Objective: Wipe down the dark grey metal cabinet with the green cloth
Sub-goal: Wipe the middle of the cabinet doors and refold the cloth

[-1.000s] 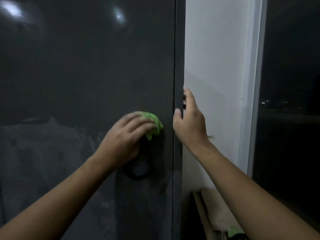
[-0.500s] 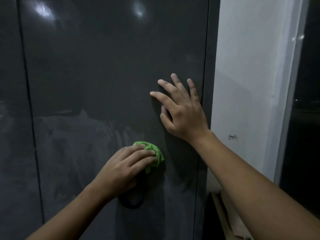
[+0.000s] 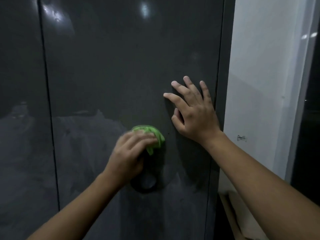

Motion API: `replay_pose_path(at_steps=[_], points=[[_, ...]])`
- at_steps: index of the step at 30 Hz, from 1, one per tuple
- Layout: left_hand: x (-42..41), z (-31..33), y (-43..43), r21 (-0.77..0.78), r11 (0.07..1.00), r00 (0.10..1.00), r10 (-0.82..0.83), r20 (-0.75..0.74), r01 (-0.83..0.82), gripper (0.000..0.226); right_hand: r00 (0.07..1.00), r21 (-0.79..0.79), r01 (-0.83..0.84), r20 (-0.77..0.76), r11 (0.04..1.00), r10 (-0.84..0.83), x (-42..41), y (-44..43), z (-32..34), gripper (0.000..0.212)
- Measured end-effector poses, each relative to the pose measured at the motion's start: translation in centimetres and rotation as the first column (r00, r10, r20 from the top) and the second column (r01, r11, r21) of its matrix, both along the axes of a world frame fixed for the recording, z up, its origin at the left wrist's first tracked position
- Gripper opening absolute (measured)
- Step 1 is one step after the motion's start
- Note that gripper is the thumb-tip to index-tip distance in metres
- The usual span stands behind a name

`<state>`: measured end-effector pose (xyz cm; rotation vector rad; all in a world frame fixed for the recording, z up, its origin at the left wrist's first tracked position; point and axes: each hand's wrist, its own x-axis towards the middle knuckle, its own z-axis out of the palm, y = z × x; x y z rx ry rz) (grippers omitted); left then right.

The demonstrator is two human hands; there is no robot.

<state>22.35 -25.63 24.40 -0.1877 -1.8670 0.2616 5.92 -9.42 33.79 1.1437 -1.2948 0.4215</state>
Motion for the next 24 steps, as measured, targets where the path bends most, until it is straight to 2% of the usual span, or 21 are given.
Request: replay_pose_path(at_steps=[3, 6, 8, 11, 14, 16, 19, 24], points=[[1.2, -2.6, -1.1, -0.122, 0.992, 0.981, 0.008, 0.193, 0.016, 0.041, 1.000, -0.005, 0.006, 0.002, 1.000, -0.006, 0.1, 0.0, 0.1, 0.050], [2.4, -0.7, -1.7, -0.145, 0.989, 0.977, -0.001, 0.215, 0.032, 0.044, 0.999, -0.024, -0.021, 0.043, 0.999, 0.022, 0.7, -0.3, 0.2, 0.048], [3.2, 2.3, -2.0, -0.089, 0.996, 0.996, -0.025, 0.081, 0.032, 0.039, 0.996, -0.009, -0.064, 0.062, 0.998, 0.065, 1.4, -0.8, 0.6, 0.046], [5.1, 7.6, -3.9, 0.097, 0.995, 0.973, 0.043, -0.228, -0.021, 0.030, 0.994, 0.055, -0.107, 0.023, 0.993, 0.106, 3.2, -2.2, 1.6, 0.046], [7.6, 11.1, -7.2, 0.360, 0.932, 0.916, 0.171, -0.362, -0.032, 0.036, 0.991, 0.086, -0.131, -0.007, 0.988, 0.132, 5.0, -4.6, 2.8, 0.045], [8.5, 11.7, -8.9, 0.424, 0.904, 0.922, 0.211, -0.323, -0.058, 0.038, 0.989, 0.108, -0.145, -0.001, 0.983, 0.146, 6.0, -6.5, 3.4, 0.045], [8.2, 10.1, -9.6, 0.312, 0.939, 0.952, 0.220, -0.214, -0.146, 0.042, 0.992, 0.107, -0.123, -0.008, 0.987, 0.125, 6.9, -9.1, 3.8, 0.044], [7.8, 5.5, -8.9, 0.139, 0.980, 0.986, 0.151, -0.072, -0.140, 0.041, 0.998, 0.008, -0.046, -0.037, 0.999, 0.046, 7.5, -10.5, 3.4, 0.047]])
